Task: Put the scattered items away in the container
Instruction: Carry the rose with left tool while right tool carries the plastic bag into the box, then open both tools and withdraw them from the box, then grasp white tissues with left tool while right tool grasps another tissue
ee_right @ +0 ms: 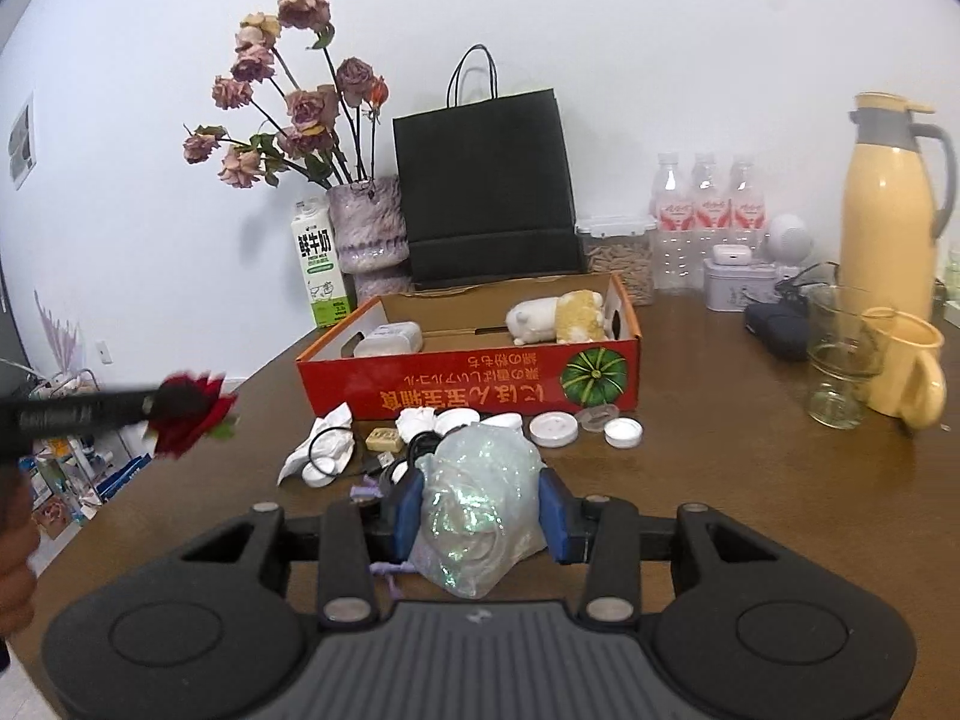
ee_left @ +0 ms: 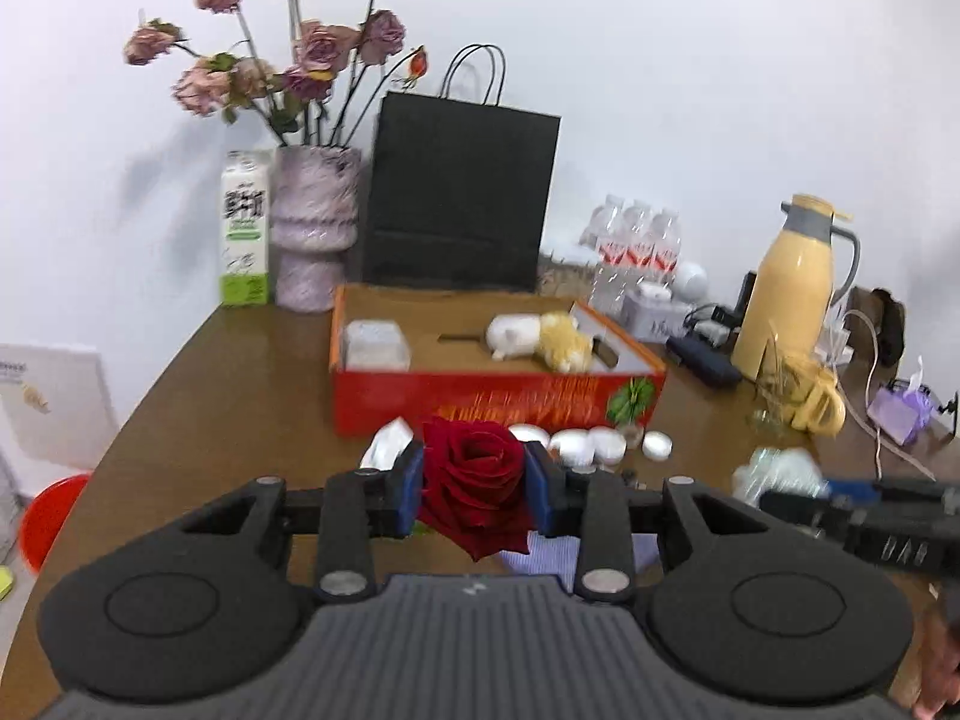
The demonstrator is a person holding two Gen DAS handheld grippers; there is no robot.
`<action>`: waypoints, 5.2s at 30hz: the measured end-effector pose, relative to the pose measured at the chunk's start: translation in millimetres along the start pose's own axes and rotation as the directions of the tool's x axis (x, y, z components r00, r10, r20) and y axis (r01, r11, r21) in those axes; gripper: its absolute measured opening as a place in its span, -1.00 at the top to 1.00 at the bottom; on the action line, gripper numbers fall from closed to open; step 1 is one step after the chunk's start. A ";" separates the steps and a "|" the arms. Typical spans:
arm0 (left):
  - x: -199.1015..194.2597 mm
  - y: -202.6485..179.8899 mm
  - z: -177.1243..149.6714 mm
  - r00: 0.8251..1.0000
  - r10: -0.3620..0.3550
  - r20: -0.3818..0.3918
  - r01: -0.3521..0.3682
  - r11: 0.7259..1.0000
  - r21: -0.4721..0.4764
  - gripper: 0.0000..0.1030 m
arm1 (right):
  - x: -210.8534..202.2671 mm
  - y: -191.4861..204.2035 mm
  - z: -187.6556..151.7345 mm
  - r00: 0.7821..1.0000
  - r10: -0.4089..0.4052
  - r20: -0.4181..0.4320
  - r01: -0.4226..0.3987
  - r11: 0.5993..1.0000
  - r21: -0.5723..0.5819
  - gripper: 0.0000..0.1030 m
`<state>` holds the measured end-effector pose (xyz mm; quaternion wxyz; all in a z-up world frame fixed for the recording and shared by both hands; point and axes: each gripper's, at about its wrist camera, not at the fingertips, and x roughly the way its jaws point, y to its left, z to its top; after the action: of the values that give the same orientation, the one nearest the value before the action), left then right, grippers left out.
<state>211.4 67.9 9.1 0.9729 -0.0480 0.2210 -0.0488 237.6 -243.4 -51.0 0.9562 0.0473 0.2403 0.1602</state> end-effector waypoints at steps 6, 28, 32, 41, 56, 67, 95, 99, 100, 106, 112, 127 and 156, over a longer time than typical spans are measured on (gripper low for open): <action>-48.1 -18.5 -30.3 0.997 0.080 0.000 -0.080 0.995 0.051 0.31 | -44.4 15.5 -5.1 0.999 -0.025 0.030 0.025 1.000 0.012 0.23; -36.5 -18.2 -47.8 0.993 0.002 -0.120 0.000 1.000 0.016 0.29 | -47.4 12.2 -14.2 1.000 -0.029 0.003 0.030 0.999 -0.024 0.23; -12.2 -14.4 -18.8 0.994 -0.048 -0.097 0.049 0.999 0.007 0.29 | -20.3 4.9 6.8 1.000 -0.014 0.006 0.014 0.999 -0.035 0.23; 134.7 16.1 123.0 0.988 -0.119 -0.099 0.121 0.992 0.020 0.29 | 98.8 -17.2 135.4 0.992 0.126 0.022 -0.126 0.991 -0.034 0.23; 413.2 37.0 137.2 0.898 0.114 -0.425 -0.052 0.986 0.156 0.11 | 427.6 -14.1 220.8 0.931 0.025 -0.363 -0.017 1.000 0.027 0.14; 389.1 43.7 156.7 0.919 0.104 -0.381 -0.042 0.985 0.167 -0.45 | 430.5 -16.8 220.1 0.932 0.042 -0.359 -0.023 0.998 0.056 -0.25; 93.0 14.4 167.7 0.956 0.097 -0.276 -0.081 0.994 0.069 -0.99 | 115.6 -35.5 217.4 0.975 0.039 -0.217 -0.054 0.996 -0.065 -0.72; 56.6 2.6 145.7 0.969 0.090 -0.232 -0.071 0.994 0.088 -1.00 | 89.2 -28.0 192.6 0.967 0.118 -0.225 -0.132 0.990 -0.049 -0.74; 51.7 1.0 138.9 0.967 0.096 -0.235 -0.076 0.993 0.091 -1.00 | 84.7 -25.8 186.5 0.965 0.121 -0.231 -0.137 0.989 -0.051 -0.74; 22.1 9.9 106.8 0.963 0.075 -0.258 -0.068 0.997 0.038 -1.00 | 52.4 -23.7 152.2 0.961 0.138 -0.241 -0.150 0.988 -0.032 -0.74; -17.7 21.8 77.5 0.969 0.031 -0.247 -0.039 0.999 -0.030 -1.00 | 9.6 -22.5 124.0 0.976 0.132 -0.174 -0.143 0.988 -0.052 -0.74; -72.4 16.5 24.4 0.988 -0.119 -0.098 0.113 0.991 -0.074 -1.00 | -55.8 -5.8 59.7 0.999 0.048 0.027 -0.043 0.988 -0.151 -0.83; 18.5 -12.3 -57.9 0.974 0.145 -0.174 -0.131 0.987 0.090 -1.00 | 14.1 -10.8 -40.7 0.986 -0.133 -0.097 0.132 0.991 -0.016 -0.83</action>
<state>201.9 49.3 -49.3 0.9511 0.0099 0.3087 0.0063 233.1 -248.4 -94.8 0.9520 0.0186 0.2888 0.0994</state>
